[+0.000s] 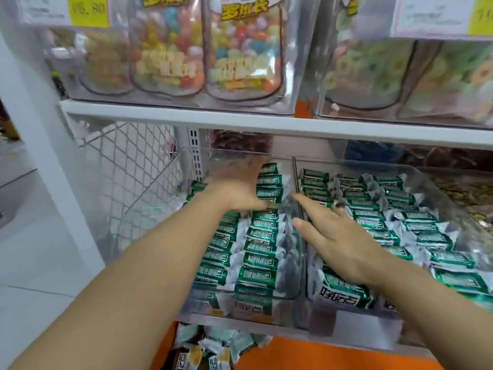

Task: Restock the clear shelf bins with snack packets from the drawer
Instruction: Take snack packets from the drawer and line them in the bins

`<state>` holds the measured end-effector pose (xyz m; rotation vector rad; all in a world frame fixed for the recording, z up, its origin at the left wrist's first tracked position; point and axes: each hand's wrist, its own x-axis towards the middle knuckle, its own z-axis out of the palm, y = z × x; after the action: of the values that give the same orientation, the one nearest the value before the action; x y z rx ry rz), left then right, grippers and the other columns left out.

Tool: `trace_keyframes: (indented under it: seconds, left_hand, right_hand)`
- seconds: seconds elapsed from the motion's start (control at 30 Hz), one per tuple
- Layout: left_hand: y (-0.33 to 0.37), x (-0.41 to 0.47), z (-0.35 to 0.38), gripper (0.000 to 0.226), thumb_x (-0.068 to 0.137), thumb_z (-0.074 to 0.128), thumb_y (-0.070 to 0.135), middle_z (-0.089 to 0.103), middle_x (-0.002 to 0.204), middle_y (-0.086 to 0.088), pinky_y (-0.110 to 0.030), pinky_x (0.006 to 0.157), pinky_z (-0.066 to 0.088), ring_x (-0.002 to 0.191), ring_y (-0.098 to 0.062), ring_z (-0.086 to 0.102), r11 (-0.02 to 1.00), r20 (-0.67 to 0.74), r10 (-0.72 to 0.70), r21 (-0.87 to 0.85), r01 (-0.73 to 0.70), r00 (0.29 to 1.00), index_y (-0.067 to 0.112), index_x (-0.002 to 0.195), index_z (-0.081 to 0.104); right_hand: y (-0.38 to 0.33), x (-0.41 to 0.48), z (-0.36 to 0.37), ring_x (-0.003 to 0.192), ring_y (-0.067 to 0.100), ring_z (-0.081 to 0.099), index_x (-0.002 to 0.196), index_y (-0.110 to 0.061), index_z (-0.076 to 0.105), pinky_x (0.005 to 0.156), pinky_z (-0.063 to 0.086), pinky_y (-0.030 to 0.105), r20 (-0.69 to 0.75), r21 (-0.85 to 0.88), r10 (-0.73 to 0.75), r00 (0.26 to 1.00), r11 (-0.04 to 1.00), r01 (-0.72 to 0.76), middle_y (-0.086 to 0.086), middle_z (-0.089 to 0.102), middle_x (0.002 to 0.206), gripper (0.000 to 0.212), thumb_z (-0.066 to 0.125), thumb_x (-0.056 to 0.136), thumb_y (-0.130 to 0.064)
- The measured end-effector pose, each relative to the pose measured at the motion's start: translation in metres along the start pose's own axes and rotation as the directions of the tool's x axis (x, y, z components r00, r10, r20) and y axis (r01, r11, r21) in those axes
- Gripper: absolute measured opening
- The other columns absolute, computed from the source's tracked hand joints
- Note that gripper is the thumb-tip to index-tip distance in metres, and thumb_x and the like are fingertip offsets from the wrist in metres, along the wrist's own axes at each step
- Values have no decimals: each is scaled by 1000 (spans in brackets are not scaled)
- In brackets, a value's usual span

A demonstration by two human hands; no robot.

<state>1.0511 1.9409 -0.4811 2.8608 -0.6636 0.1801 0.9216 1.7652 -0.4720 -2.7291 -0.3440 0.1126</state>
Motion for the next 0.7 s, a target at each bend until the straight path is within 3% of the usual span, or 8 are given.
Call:
trace_keyframes:
  seconds: [0.1, 0.2, 0.3, 0.37, 0.47, 0.53, 0.6, 0.7]
  left_hand:
    - [5, 12, 8, 101, 69, 80, 44, 36, 150, 1, -32, 94, 45, 115, -20, 57, 993, 91, -71, -91, 80, 993, 33, 149, 18]
    - [3, 19, 13, 101, 74, 77, 39, 22, 157, 5, -35, 105, 38, 136, -22, 37, 984, 172, -74, -147, 100, 982, 36, 151, 12]
    - [5, 21, 10, 96, 84, 68, 40, -4, 160, 7, -43, 113, 25, 146, -26, 12, 991, 261, -78, -88, 104, 962, 34, 152, 0]
    - [8, 18, 7, 92, 88, 62, 42, -13, 159, 7, -44, 113, 23, 146, -29, 9, 998, 236, -62, 8, 62, 970, 30, 152, -2]
    - [10, 11, 12, 81, 94, 53, 40, -1, 160, 1, -45, 115, 19, 145, -28, 15, 987, 147, 20, 152, -43, 989, 24, 153, 0]
    - [9, 7, 20, 75, 98, 46, 36, -2, 161, -1, -49, 118, 11, 147, -25, 6, 979, 122, 44, 193, -67, 991, 22, 152, -3]
    - [8, 5, 25, 71, 100, 42, 32, -7, 161, -1, -49, 117, 3, 147, -22, -5, 981, 130, 33, 185, -57, 991, 22, 152, -5]
    - [10, 4, 26, 72, 97, 42, 33, -7, 161, 1, -49, 118, 3, 147, -19, -5, 988, 157, 30, 146, -53, 987, 24, 152, -4]
  right_hand:
    - [0, -2, -1, 141, 6, 11, 150, -40, 2, 116, 2, 29, 2, 25, -5, 1000, 1000, 5, -18, 8, 158, 59, 20, 95, -53]
    - [1, 0, -1, 134, -5, 8, 150, -41, 0, 116, 0, 28, 21, 37, -7, 1000, 999, 7, -20, 6, 157, 64, 15, 90, -59]
    - [3, 1, 1, 139, -5, 8, 150, -41, -1, 120, 0, 33, 7, 39, -31, 999, 999, 31, -20, 6, 157, 76, 7, 79, -67]
    - [5, 2, 3, 137, -9, 6, 150, -41, -1, 121, 0, 35, -2, 43, -43, 999, 998, 43, -21, 5, 157, 77, 5, 78, -68]
    - [4, 1, 2, 124, -15, 1, 150, -41, -1, 120, -1, 33, 3, 52, -37, 999, 998, 37, -21, 4, 157, 78, 5, 77, -68]
    - [3, 1, 2, 122, -15, 1, 150, -42, -1, 120, -1, 32, 4, 49, -36, 999, 998, 36, -22, 4, 157, 77, 5, 78, -68]
    - [2, 0, 2, 121, -16, 1, 149, -42, -1, 120, -1, 32, 7, 46, -31, 999, 998, 30, -23, 4, 156, 75, 6, 78, -67]
    - [3, 1, 3, 127, -14, 5, 149, -42, -1, 120, 0, 34, 7, 46, -36, 999, 998, 35, -22, 6, 157, 75, 6, 79, -67]
